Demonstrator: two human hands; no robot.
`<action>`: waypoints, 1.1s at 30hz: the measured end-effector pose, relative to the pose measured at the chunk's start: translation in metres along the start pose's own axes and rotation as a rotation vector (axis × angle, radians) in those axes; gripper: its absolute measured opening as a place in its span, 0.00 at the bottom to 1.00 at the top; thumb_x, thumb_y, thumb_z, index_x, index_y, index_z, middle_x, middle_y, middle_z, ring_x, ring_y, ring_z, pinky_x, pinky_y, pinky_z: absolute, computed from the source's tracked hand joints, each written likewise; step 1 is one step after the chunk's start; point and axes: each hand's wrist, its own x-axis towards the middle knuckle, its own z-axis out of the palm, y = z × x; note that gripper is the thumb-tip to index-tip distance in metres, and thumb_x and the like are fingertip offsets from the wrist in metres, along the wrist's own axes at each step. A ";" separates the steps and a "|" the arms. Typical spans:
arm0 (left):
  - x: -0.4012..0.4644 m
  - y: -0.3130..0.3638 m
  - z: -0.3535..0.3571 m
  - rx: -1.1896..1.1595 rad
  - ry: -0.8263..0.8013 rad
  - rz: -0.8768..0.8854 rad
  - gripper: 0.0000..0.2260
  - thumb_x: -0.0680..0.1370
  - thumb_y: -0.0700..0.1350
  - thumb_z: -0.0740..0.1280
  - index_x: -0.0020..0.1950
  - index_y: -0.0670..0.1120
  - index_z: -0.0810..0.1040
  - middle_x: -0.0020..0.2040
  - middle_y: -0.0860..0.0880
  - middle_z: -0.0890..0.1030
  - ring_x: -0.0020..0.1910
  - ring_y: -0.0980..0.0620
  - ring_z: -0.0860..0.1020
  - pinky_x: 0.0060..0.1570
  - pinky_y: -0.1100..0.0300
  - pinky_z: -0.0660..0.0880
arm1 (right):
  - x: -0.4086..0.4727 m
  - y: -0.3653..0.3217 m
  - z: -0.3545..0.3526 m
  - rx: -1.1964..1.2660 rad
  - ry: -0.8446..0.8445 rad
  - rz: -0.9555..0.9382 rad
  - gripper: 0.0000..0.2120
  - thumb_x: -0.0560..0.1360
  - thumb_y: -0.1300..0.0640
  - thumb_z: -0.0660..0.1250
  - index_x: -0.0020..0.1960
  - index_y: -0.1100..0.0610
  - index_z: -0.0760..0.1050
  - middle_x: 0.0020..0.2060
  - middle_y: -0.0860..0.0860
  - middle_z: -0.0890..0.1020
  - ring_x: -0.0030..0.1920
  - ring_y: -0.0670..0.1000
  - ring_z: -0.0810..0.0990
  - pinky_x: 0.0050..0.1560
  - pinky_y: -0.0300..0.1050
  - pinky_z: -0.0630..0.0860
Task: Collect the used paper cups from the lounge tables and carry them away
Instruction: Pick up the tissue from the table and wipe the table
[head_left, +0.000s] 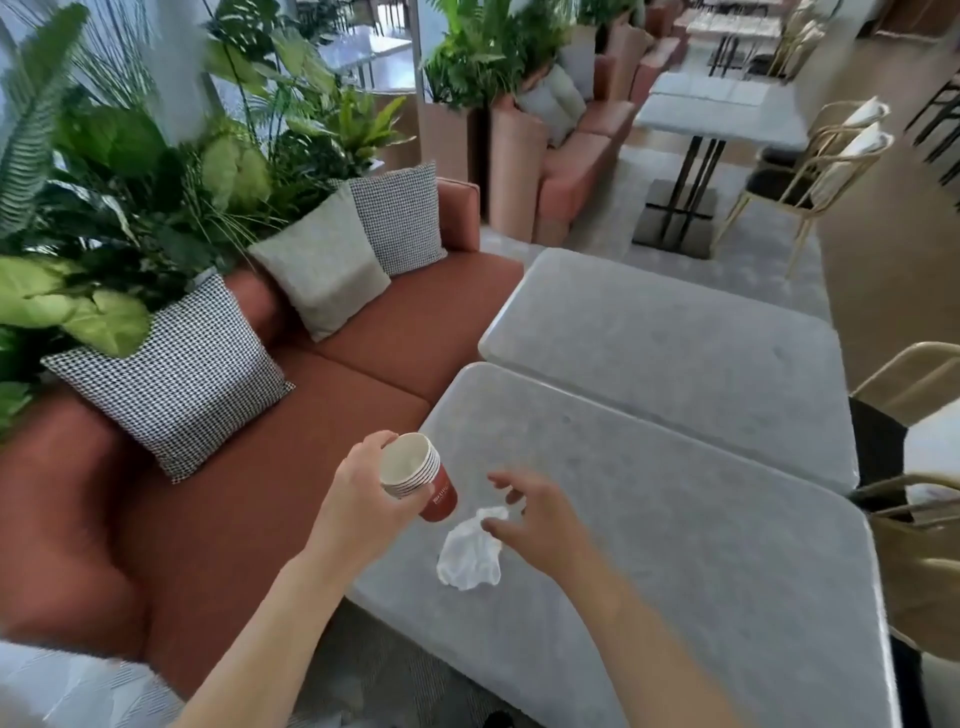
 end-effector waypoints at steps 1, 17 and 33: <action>0.006 -0.003 0.004 -0.006 -0.009 -0.006 0.34 0.72 0.56 0.81 0.73 0.58 0.70 0.62 0.59 0.76 0.61 0.56 0.76 0.59 0.53 0.81 | 0.003 0.006 0.001 0.005 -0.001 0.022 0.29 0.71 0.53 0.81 0.71 0.49 0.80 0.58 0.43 0.82 0.49 0.40 0.79 0.50 0.24 0.70; 0.087 -0.076 0.004 0.054 -0.233 -0.109 0.34 0.72 0.54 0.81 0.73 0.53 0.70 0.62 0.51 0.76 0.63 0.47 0.74 0.65 0.44 0.75 | 0.067 0.040 0.096 -0.081 -0.176 0.353 0.34 0.70 0.49 0.82 0.73 0.47 0.74 0.70 0.47 0.73 0.63 0.52 0.79 0.65 0.51 0.77; 0.066 -0.133 0.052 0.139 -0.379 -0.138 0.36 0.69 0.56 0.82 0.72 0.53 0.71 0.59 0.51 0.74 0.60 0.47 0.74 0.61 0.44 0.76 | 0.056 0.085 0.168 -0.246 -0.229 0.460 0.35 0.67 0.61 0.80 0.73 0.58 0.76 0.70 0.56 0.71 0.68 0.62 0.70 0.64 0.52 0.75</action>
